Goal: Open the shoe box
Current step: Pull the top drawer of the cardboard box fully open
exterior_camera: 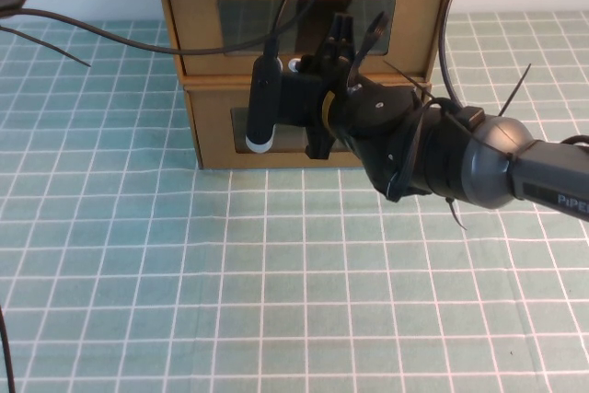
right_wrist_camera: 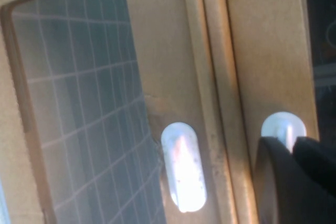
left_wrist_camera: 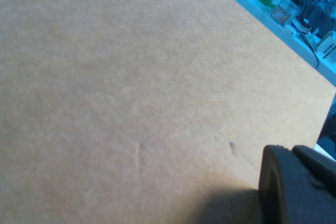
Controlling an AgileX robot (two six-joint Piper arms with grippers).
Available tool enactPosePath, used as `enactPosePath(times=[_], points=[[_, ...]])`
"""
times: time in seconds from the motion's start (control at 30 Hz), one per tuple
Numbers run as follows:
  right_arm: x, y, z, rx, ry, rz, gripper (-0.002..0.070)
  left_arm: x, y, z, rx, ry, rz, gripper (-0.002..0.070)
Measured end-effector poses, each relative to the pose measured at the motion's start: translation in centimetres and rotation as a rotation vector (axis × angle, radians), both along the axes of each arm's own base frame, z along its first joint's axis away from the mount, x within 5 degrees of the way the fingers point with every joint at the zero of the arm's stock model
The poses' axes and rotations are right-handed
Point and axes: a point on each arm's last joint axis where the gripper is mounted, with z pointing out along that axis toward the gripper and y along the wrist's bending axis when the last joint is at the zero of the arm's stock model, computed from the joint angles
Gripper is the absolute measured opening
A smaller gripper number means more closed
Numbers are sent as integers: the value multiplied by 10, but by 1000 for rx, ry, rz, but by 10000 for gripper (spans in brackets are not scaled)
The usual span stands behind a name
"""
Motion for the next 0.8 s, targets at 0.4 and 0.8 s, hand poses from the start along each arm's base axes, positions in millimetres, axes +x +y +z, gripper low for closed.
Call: enactPosePath(times=[0.4,0.8], points=[[-25,-3,-26,-73,56,-24,-5,3,7,1,-22,13,14,-4],[-66,-10,-15,-46,74,-30,2,3,7,0,-29,25,12,-4]])
